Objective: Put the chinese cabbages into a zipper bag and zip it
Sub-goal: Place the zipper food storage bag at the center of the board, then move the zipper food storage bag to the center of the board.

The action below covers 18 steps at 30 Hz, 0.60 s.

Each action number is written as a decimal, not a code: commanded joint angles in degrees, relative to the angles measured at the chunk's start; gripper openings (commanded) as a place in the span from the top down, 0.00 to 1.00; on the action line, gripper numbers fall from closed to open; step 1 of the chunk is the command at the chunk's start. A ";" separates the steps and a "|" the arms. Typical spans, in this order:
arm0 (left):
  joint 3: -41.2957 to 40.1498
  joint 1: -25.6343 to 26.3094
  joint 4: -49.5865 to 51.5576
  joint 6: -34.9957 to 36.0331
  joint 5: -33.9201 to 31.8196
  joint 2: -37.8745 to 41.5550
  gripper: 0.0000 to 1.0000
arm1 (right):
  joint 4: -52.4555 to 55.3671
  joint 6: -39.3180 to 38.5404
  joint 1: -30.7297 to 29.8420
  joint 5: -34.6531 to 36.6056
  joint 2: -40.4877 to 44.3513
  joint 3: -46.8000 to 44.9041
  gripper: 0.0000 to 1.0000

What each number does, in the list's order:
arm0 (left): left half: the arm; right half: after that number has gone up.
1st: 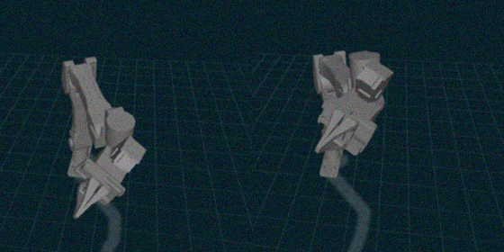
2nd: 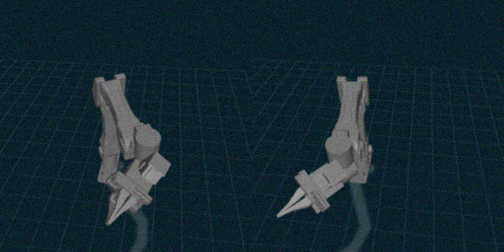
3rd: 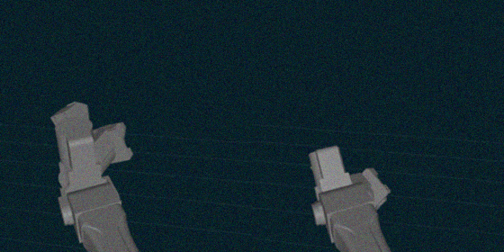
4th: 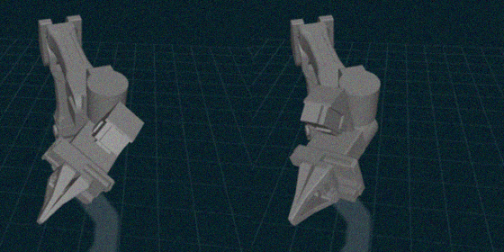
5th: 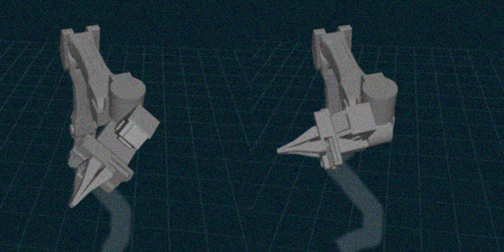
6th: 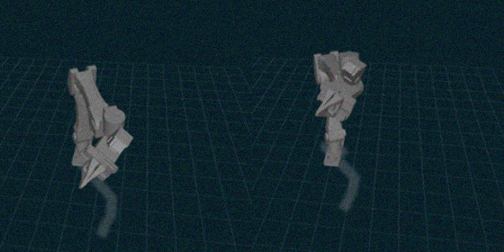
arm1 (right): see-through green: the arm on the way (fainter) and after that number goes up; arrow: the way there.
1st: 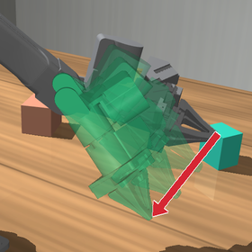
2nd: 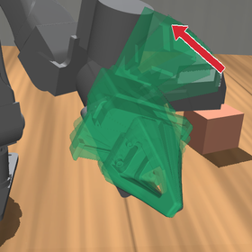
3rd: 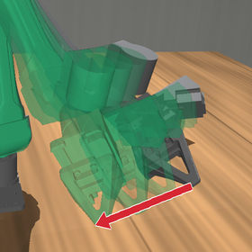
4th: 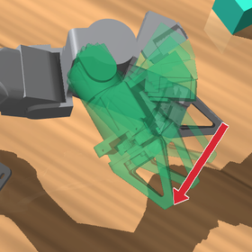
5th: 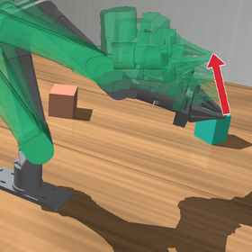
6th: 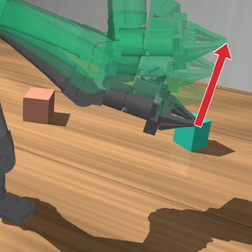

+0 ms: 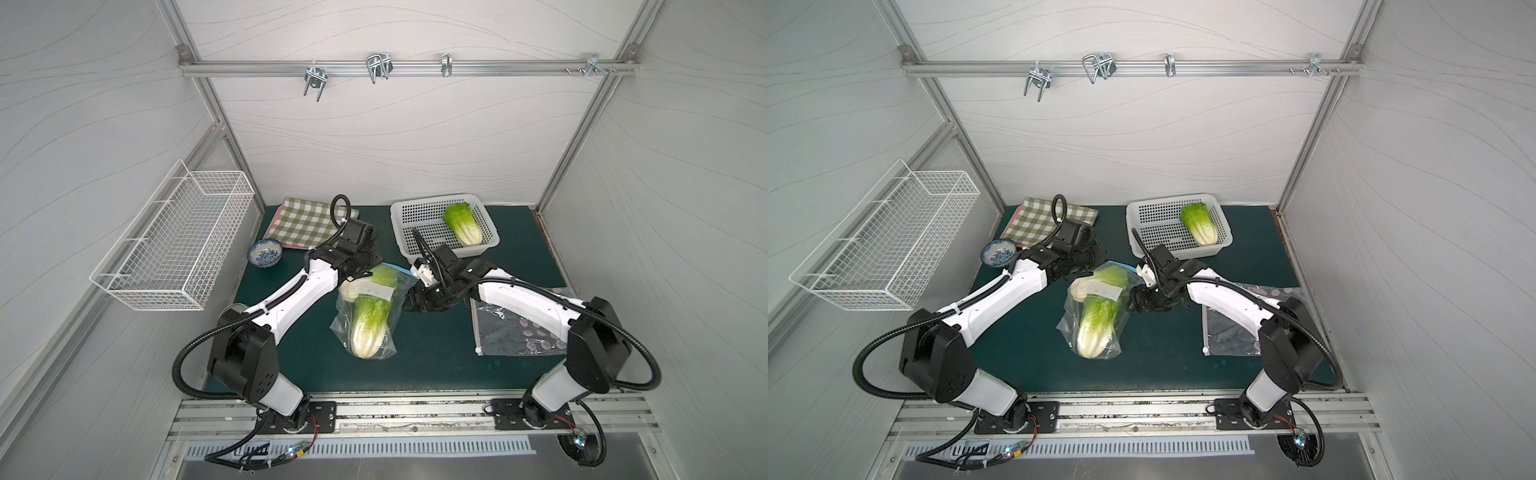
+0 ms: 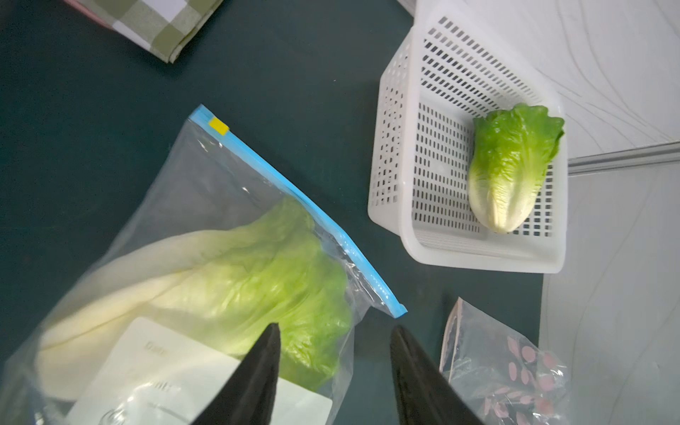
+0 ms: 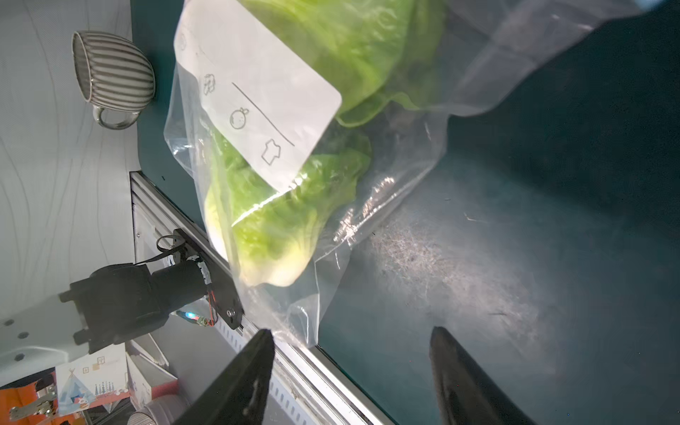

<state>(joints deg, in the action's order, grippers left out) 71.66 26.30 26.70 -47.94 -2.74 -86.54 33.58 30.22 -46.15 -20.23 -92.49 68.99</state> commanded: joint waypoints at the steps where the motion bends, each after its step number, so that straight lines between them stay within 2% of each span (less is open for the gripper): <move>1: 2.59 -1.86 0.15 4.64 -0.42 6.31 0.47 | -2.85 0.70 -1.61 -0.72 -5.27 2.96 0.30; 6: -2.71 -4.71 1.85 7.99 -1.41 15.25 0.47 | -3.27 -1.33 -3.53 -0.83 -16.78 11.08 0.28; 12: -3.38 -7.30 8.13 14.33 -7.19 22.14 0.47 | 0.92 -3.37 -10.30 0.18 -30.29 26.39 0.29; 15: -1.77 -7.47 10.41 17.79 -10.25 23.58 0.48 | 1.75 -2.14 -12.56 -1.17 -36.74 33.98 0.29; 18: -0.91 -7.41 11.22 19.19 -10.42 24.03 0.47 | 1.82 0.19 -13.27 -5.84 -40.78 40.10 0.29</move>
<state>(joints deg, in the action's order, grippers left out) 68.42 19.16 36.29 -32.49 -10.11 -63.20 32.97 28.93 -58.41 -22.37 -129.93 105.97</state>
